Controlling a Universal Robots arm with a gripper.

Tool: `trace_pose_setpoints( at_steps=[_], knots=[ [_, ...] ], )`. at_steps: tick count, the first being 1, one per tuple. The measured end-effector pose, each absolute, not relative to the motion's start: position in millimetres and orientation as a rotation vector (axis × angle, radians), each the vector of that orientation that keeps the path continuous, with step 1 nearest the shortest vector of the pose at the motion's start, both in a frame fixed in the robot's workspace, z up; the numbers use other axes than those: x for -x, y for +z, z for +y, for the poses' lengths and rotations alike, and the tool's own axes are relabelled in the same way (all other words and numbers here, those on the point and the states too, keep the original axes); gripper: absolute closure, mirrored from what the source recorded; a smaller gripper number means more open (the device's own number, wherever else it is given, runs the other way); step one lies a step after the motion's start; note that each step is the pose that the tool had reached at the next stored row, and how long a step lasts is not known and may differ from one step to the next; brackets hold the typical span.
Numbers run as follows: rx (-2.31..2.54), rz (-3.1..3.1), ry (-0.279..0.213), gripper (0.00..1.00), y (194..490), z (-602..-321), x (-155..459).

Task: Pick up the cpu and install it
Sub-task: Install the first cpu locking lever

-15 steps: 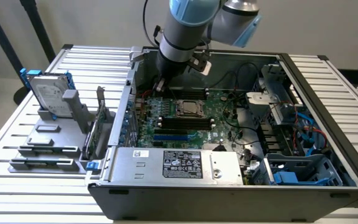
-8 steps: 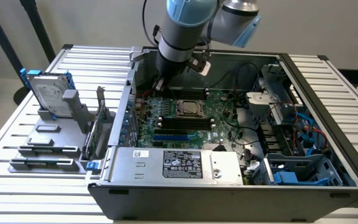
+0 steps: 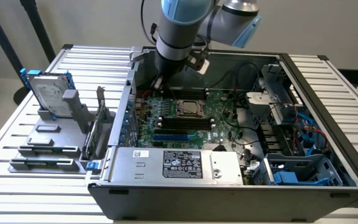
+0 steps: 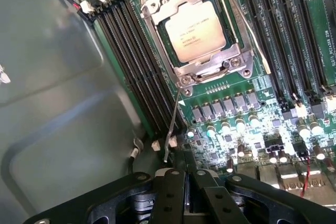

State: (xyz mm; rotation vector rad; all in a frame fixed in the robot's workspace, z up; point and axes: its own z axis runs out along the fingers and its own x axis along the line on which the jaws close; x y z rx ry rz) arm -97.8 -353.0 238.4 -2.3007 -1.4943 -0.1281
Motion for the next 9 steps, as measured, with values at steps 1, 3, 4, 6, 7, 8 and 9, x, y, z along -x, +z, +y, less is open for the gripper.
trace_pose_setpoints(
  at_steps=[1, 3, 4, 6, 7, 8, 9],
  knots=[
    [2.306, -1.491, -0.137, 0.89, 238.4, -352.7, 97.8],
    [2.315, -1.488, -0.155, 0.89, 238.7, -352.0, 97.9],
    [2.318, -1.487, -0.165, 0.89, 238.9, -351.6, 98.0],
    [2.327, -1.486, -0.184, 0.89, 239.7, -350.9, 98.1],
    [2.331, -1.485, -0.194, 0.89, 240.1, -350.5, 98.1],
    [2.336, -1.484, -0.204, 0.89, 240.7, -350.1, 98.2],
    [2.34, -1.483, -0.213, 0.89, 241.2, -349.9, 98.2]
  ],
)
